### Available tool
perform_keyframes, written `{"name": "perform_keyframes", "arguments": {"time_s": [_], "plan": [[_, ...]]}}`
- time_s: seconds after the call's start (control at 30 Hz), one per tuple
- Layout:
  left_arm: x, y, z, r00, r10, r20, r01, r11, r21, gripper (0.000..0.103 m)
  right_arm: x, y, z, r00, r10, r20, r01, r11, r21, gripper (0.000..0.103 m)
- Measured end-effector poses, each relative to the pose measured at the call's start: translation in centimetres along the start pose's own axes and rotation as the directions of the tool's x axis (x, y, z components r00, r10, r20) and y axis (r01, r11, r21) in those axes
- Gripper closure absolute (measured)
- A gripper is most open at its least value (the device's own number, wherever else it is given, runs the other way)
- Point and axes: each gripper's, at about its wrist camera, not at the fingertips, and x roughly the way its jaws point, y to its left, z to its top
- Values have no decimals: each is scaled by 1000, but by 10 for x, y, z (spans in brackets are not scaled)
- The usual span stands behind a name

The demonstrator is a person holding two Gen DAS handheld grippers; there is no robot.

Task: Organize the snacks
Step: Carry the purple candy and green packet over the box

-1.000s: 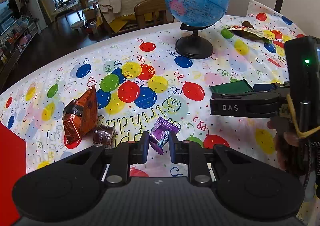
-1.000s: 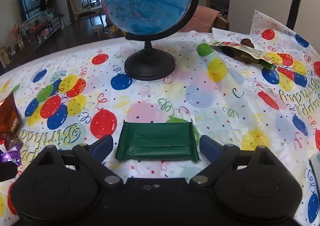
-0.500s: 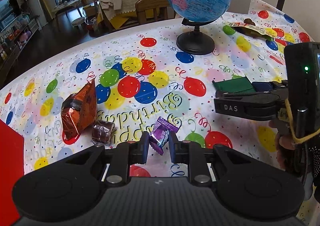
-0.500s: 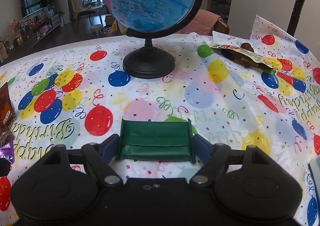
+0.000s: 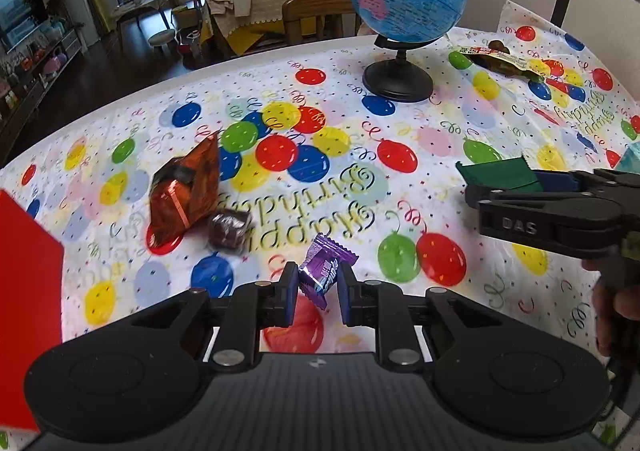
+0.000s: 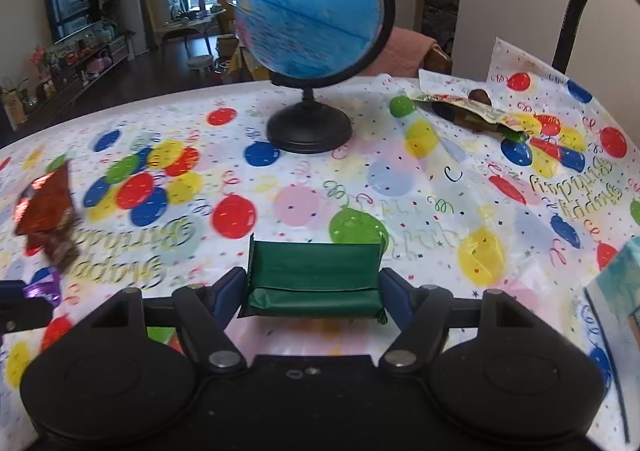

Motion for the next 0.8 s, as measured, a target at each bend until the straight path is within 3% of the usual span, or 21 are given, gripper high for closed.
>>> {"name": "perform_keyframes", "arguments": {"time_s": [0.37, 0.8], "plan": [[-40, 33, -23, 1000, -6, 13, 7, 999, -46, 83, -65, 38, -7, 998, 58, 6, -58, 997, -43, 32], [-101, 97, -49, 998, -22, 57, 28, 993, -111, 83, -140, 112, -3, 985, 159, 60, -153, 984, -96, 32]]}}
